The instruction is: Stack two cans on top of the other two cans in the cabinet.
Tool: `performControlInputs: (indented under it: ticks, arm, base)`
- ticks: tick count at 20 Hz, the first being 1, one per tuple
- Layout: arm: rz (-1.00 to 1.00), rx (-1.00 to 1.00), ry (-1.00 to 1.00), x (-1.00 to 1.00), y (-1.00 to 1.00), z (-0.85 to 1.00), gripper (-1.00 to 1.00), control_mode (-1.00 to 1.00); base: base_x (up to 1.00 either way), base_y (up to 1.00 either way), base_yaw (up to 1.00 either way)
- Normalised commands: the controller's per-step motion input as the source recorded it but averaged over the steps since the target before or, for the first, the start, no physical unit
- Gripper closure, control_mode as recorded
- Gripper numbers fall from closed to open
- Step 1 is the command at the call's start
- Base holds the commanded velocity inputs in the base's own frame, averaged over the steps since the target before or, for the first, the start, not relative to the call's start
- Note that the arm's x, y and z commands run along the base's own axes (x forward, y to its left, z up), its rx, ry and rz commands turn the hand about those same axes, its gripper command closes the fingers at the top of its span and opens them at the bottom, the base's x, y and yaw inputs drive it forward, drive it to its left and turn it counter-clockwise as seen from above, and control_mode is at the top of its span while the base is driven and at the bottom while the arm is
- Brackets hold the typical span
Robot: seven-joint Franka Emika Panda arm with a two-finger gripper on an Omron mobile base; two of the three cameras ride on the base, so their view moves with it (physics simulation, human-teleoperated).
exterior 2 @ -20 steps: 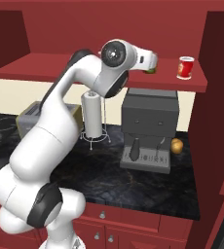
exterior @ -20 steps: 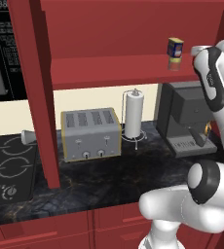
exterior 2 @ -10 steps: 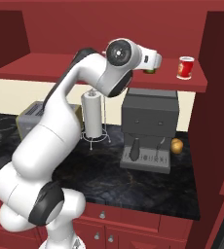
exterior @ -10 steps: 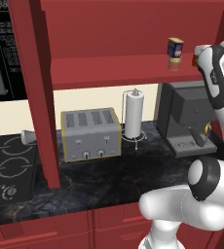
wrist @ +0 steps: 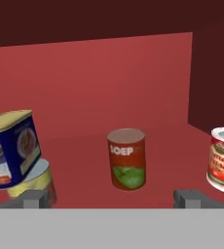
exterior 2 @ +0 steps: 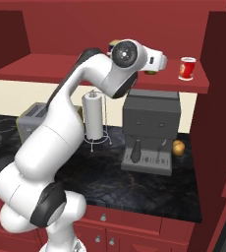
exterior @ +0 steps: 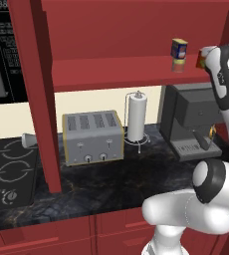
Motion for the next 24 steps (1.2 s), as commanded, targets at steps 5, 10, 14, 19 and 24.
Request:
performControlInputs:
  ticks: [5,10,14,19,24]
  arm:
    - [0.0,0.0,0.02,0.0,-0.1,0.0,-1.0,-1.0]
    - [0.0,0.0,0.01,0.06,0.0,0.0,-1.0,-1.0]
    - [0.0,0.0,0.0,0.11,0.0,0.0,-1.0,-1.0]
    - [0.0,0.0,0.0,0.16,-0.07,0.0,-1.0,-1.0]
    - [0.0,0.0,0.0,0.12,-0.15,0.0,-1.0,-1.0]
  base:
    - [0.0,0.0,0.0]
    - [0.0,0.0,0.0]
    - [0.0,0.0,0.0]
    - [0.0,0.0,0.0]
    - [0.0,0.0,0.0]
